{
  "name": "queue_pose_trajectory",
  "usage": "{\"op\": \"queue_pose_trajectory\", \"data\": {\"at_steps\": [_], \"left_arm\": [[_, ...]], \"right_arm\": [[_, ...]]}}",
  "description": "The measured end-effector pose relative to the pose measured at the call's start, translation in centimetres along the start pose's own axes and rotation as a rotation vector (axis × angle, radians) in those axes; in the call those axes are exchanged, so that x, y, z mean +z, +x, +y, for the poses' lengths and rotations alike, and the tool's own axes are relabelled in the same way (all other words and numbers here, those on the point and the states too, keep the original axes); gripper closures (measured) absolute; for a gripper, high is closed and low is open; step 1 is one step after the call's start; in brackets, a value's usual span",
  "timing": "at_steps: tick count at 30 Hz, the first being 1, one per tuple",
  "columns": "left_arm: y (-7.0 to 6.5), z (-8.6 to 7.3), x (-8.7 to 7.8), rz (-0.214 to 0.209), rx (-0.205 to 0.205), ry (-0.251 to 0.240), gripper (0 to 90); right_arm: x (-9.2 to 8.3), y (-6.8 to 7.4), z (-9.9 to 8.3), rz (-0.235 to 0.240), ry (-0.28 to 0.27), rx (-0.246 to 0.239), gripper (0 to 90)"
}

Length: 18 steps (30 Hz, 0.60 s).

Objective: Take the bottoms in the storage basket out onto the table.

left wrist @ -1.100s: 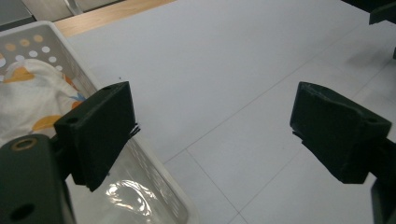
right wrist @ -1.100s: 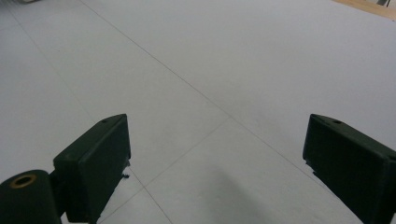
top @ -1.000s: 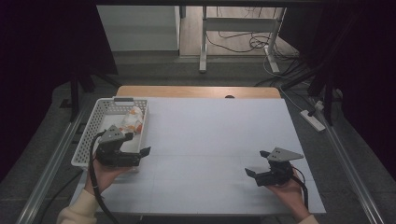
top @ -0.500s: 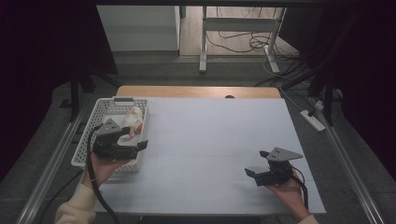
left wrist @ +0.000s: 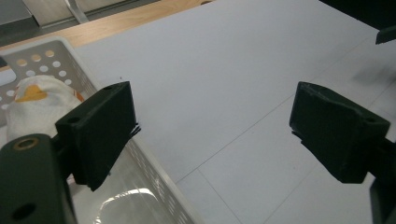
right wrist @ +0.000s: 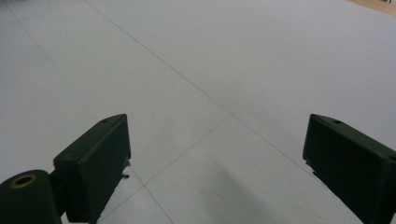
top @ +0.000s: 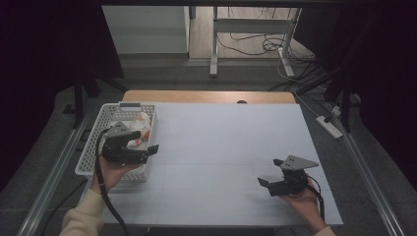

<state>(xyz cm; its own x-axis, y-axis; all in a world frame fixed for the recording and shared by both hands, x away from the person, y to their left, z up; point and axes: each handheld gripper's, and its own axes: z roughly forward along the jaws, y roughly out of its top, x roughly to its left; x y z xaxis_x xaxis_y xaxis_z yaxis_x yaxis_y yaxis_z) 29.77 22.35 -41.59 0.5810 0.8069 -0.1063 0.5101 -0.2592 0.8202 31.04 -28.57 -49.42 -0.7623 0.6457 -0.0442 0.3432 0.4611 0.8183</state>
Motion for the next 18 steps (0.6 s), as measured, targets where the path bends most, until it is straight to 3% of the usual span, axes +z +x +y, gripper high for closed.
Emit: {"op": "queue_pose_trajectory", "data": {"at_steps": [6,18], "left_arm": [[0.4,0.3,0.3,0.008,0.003,0.000,13.8],[1.6,0.7,0.8,0.011,-0.032,-0.009,13.9]], "right_arm": [[0.1,0.0,0.0,0.004,0.000,-0.002,7.5],[0.1,0.0,0.0,0.000,0.011,-0.005,7.5]]}}
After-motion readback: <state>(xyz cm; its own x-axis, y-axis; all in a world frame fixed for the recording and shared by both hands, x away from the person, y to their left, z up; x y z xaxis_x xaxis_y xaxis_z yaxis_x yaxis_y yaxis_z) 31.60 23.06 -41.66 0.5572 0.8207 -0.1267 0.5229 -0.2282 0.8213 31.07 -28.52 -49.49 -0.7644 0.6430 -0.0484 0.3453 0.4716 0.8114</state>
